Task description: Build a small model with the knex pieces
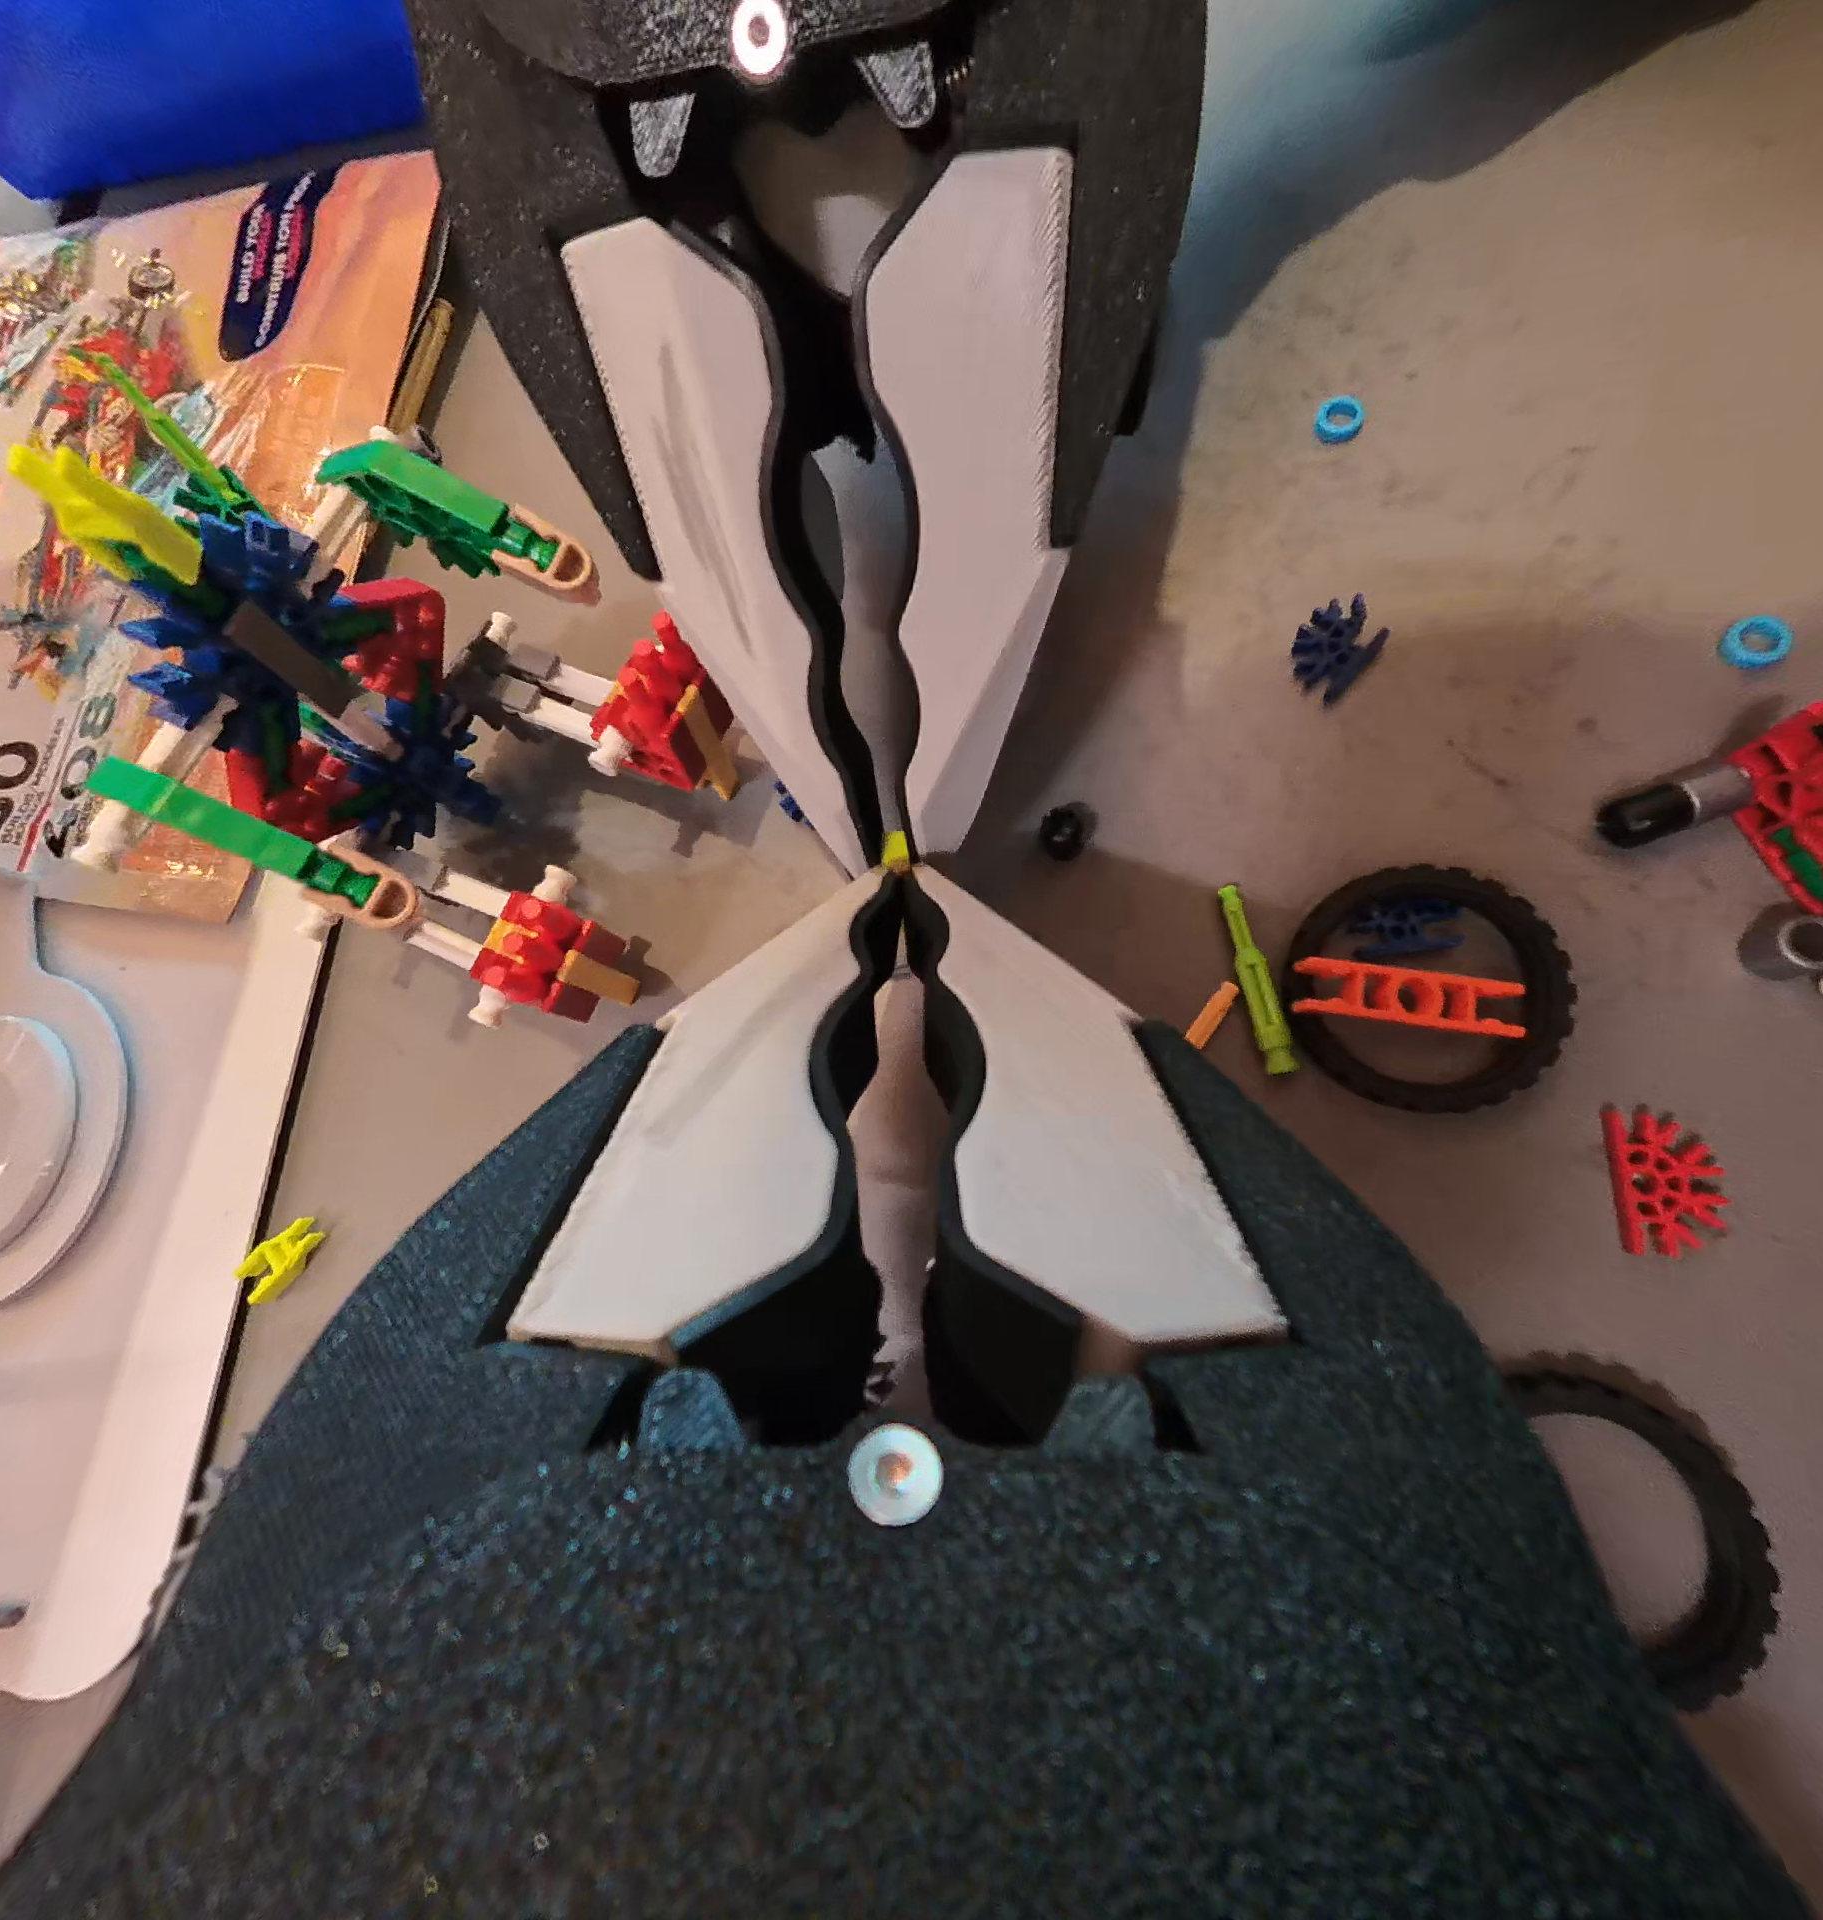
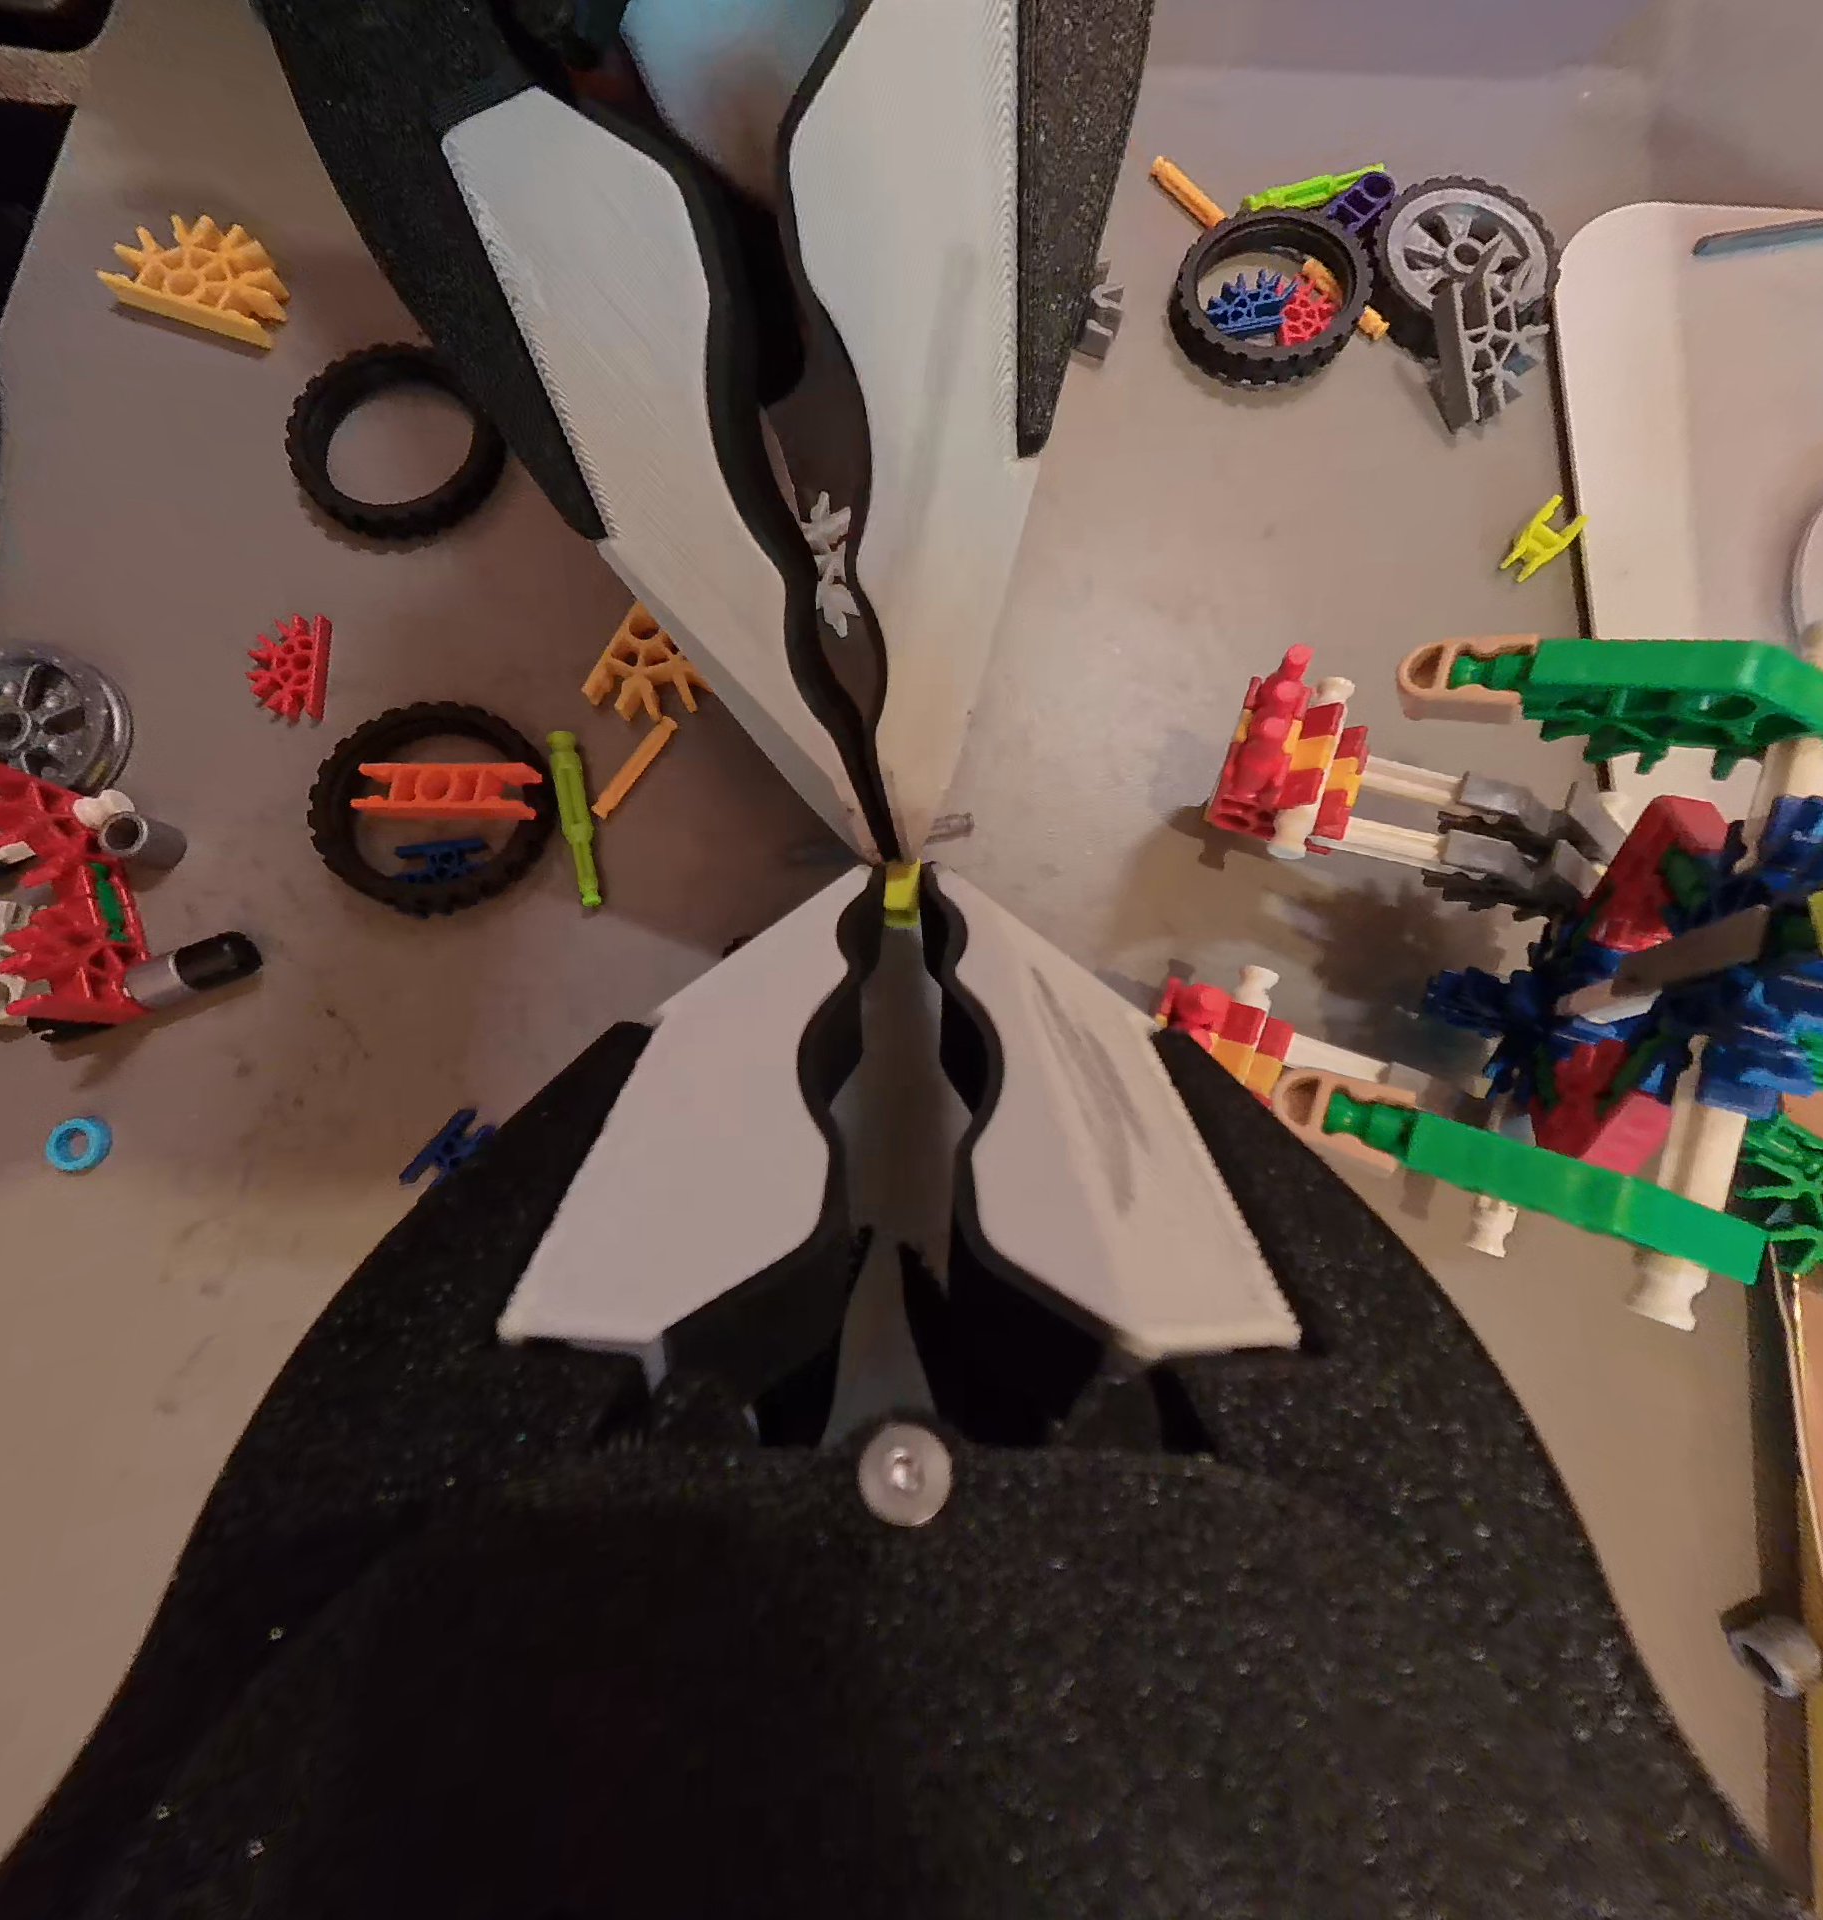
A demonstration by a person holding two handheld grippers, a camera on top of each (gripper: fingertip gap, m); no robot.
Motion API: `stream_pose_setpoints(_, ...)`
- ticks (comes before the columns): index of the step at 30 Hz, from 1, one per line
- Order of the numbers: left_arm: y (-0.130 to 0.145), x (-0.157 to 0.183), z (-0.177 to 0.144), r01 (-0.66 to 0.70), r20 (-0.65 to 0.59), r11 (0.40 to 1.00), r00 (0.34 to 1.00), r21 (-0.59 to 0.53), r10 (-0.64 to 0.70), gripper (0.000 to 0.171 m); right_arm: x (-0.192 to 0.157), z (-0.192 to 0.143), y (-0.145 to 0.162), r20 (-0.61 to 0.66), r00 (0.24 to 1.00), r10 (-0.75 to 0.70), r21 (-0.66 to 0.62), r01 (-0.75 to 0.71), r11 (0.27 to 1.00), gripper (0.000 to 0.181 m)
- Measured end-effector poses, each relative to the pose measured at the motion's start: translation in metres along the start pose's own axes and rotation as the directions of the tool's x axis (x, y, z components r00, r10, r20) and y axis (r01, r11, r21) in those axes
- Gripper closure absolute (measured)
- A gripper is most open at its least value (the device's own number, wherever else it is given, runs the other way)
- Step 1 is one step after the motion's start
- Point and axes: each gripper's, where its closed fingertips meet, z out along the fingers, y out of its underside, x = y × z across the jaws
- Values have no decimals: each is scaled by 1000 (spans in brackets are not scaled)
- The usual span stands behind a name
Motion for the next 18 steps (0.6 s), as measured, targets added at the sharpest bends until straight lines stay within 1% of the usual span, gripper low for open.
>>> stream_pose_setpoints(5, 0, -2, -1, 23, 6, 1000, 1000, 21, -23, 171, 0, -1, -1, 5, 1000, 5, 11, -5, 1000, 175)
stream_pose_setpoints(8, -1, -3, -3, 45, -3, 999, 999, 27, -45, 157, 1, -3, -2, 3, 1000, 12, 21, -12, 1000, 175)
stream_pose_setpoints(9, -1, -3, -3, 48, -3, 999, 999, 25, -48, 155, 2, -3, -2, 4, 1000, 14, 24, -14, 1000, 175)
stream_pose_setpoints(12, 2, -2, -1, 40, -7, 999, 999, 15, -40, 156, 2, -3, -3, 5, 1000, 18, 32, -18, 999, 175)
stream_pose_setpoints(18, 1, -2, 0, 42, -8, 999, 999, 29, -42, 164, 2, -4, -3, 6, 1000, 20, 35, -20, 999, 175)
